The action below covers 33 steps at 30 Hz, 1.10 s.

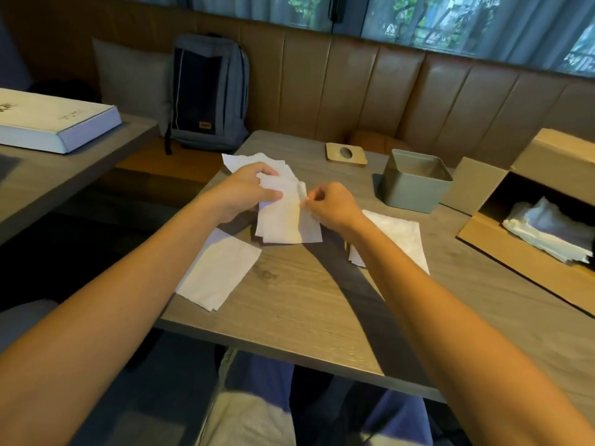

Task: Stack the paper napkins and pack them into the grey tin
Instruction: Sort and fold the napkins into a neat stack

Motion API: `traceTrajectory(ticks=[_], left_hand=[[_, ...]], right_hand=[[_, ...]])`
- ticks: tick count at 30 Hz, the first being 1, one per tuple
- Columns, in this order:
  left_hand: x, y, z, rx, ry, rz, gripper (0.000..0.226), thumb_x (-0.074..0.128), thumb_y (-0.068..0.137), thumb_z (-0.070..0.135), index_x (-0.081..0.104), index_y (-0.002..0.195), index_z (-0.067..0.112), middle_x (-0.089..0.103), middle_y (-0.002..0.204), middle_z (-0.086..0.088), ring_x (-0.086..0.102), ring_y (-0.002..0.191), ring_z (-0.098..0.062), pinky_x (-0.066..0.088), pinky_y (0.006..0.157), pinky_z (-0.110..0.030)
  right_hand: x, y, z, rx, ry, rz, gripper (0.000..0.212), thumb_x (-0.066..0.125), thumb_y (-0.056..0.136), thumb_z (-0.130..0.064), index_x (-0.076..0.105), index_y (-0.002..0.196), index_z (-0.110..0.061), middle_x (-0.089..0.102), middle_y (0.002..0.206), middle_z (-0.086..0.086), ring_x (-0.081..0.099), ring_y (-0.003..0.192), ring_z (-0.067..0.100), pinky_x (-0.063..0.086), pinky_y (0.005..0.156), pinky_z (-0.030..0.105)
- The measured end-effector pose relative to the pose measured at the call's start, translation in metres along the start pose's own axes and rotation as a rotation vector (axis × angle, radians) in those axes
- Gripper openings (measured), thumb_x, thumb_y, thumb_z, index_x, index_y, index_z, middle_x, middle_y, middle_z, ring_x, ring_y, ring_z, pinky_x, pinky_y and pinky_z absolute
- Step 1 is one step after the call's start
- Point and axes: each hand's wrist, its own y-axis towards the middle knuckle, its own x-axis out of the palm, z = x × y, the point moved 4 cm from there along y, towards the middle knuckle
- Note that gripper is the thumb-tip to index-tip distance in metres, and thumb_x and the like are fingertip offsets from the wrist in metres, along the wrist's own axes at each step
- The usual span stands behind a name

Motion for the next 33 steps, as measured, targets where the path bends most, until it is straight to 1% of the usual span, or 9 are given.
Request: traceTrajectory(ticks=[3, 7, 10, 13, 18, 23, 27, 30, 33], left_hand=[[0.012, 0.000, 0.020, -0.006, -0.237, 0.027, 0.043, 0.073, 0.090, 0.010, 0.058, 0.127, 0.026, 0.046, 0.126, 0.002, 0.053, 0.109, -0.017, 0.055, 0.068, -0.025], [0.046, 0.004, 0.045, 0.049, -0.248, 0.071, 0.045, 0.075, 0.088, 0.015, 0.057, 0.126, 0.031, 0.051, 0.117, 0.006, 0.057, 0.097, -0.010, 0.049, 0.063, -0.021], [0.082, 0.005, 0.058, 0.096, -0.166, 0.008, 0.038, 0.073, 0.090, 0.016, 0.056, 0.122, 0.025, 0.054, 0.105, 0.006, 0.057, 0.091, -0.008, 0.048, 0.065, -0.022], [0.119, 0.005, 0.060, 0.153, -0.036, -0.037, 0.026, 0.070, 0.091, 0.015, 0.050, 0.108, 0.020, 0.057, 0.104, -0.003, 0.056, 0.088, -0.015, 0.043, 0.063, -0.026], [0.155, 0.005, 0.056, 0.313, 0.170, -0.057, 0.009, 0.066, 0.094, 0.017, 0.063, 0.096, 0.026, 0.056, 0.107, 0.007, 0.054, 0.105, -0.014, 0.042, 0.072, -0.019], [0.166, 0.003, 0.047, 0.306, 0.337, -0.087, 0.022, 0.062, 0.097, 0.018, 0.068, 0.119, 0.021, 0.056, 0.129, -0.001, 0.048, 0.104, -0.010, 0.040, 0.081, -0.021], [0.170, -0.005, 0.051, 0.317, 0.481, -0.061, 0.030, 0.060, 0.099, 0.020, 0.065, 0.128, 0.015, 0.053, 0.133, -0.006, 0.047, 0.109, -0.013, 0.044, 0.090, -0.026], [0.174, -0.015, 0.059, 0.498, 0.706, 0.051, 0.031, 0.058, 0.099, 0.028, 0.064, 0.128, 0.019, 0.039, 0.145, -0.004, 0.036, 0.130, -0.024, 0.037, 0.109, -0.041], [0.186, -0.025, 0.062, 0.609, 0.785, -0.041, 0.035, 0.046, 0.104, 0.030, 0.061, 0.132, 0.017, 0.039, 0.150, -0.005, 0.032, 0.138, -0.025, 0.027, 0.113, -0.044]], right_hand=[[-0.036, -0.011, 0.005, 0.022, 0.191, 0.103, 0.026, 0.068, 0.094, -0.023, 0.052, 0.115, -0.020, 0.059, 0.113, 0.003, 0.061, 0.102, 0.020, 0.057, 0.077, 0.026], [-0.091, -0.037, 0.026, 0.023, 0.180, 0.212, 0.040, 0.075, 0.089, -0.019, 0.050, 0.120, -0.019, 0.063, 0.110, 0.004, 0.066, 0.094, 0.021, 0.058, 0.068, 0.024], [-0.114, -0.056, 0.051, 0.039, 0.130, 0.254, 0.033, 0.075, 0.089, -0.019, 0.052, 0.113, -0.020, 0.067, 0.100, 0.007, 0.068, 0.089, 0.022, 0.061, 0.076, 0.032], [-0.124, -0.067, 0.075, 0.018, -0.019, 0.323, 0.018, 0.071, 0.092, -0.021, 0.059, 0.105, -0.021, 0.065, 0.098, 0.000, 0.064, 0.085, 0.014, 0.053, 0.066, 0.020], [-0.106, -0.079, 0.109, 0.029, -0.272, 0.344, 0.013, 0.062, 0.097, -0.017, 0.072, 0.104, -0.012, 0.069, 0.100, 0.005, 0.061, 0.088, 0.019, 0.057, 0.078, 0.033], [-0.090, -0.076, 0.126, 0.084, -0.426, 0.303, 0.014, 0.057, 0.097, -0.016, 0.069, 0.091, -0.012, 0.066, 0.093, 0.006, 0.063, 0.084, 0.022, 0.048, 0.068, 0.029], [-0.086, -0.079, 0.131, 0.103, -0.483, 0.339, 0.016, 0.054, 0.097, -0.021, 0.064, 0.105, -0.012, 0.060, 0.111, 0.009, 0.057, 0.086, 0.019, 0.045, 0.067, 0.029], [-0.084, -0.088, 0.120, -0.035, -0.686, 0.366, 0.027, 0.059, 0.098, -0.027, 0.064, 0.117, -0.009, 0.054, 0.128, 0.011, 0.054, 0.109, 0.027, 0.052, 0.087, 0.039], [-0.083, -0.090, 0.103, -0.231, -0.671, 0.347, 0.039, 0.046, 0.101, -0.037, 0.065, 0.122, -0.011, 0.058, 0.131, 0.012, 0.054, 0.115, 0.029, 0.048, 0.095, 0.041]])
